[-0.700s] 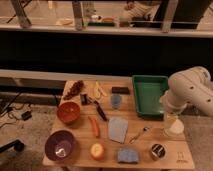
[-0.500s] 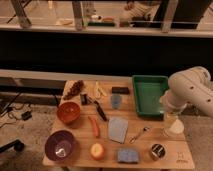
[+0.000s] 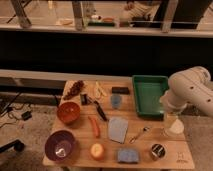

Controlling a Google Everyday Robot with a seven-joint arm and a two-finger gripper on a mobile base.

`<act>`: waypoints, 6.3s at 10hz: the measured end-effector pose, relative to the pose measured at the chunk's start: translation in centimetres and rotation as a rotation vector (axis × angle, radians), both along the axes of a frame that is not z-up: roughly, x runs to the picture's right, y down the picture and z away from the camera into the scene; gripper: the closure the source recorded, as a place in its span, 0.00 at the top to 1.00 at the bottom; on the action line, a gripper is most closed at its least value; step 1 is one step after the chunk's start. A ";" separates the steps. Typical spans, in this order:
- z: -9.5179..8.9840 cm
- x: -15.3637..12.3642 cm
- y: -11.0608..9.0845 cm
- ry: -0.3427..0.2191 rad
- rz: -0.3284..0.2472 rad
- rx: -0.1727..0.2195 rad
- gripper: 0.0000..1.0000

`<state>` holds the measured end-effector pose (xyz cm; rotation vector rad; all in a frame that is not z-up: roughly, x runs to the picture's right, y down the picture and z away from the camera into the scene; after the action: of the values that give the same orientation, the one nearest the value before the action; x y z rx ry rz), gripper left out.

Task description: Place eraser in paper cup

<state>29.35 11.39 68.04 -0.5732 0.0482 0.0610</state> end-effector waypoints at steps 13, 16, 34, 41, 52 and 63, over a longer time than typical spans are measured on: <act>0.4 -0.9 -0.4 -0.017 -0.011 0.004 0.80; 1.0 -2.7 -1.0 -0.054 -0.030 0.014 0.80; 9.4 -13.9 -7.7 -0.225 -0.061 0.074 0.80; 9.4 -13.6 -7.7 -0.219 -0.062 0.075 0.80; 15.4 -18.5 -13.2 -0.292 -0.052 0.174 0.80; 21.2 -19.3 -16.3 -0.282 -0.032 0.225 0.80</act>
<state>10.00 -4.88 89.27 -0.3522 -0.2213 -0.0457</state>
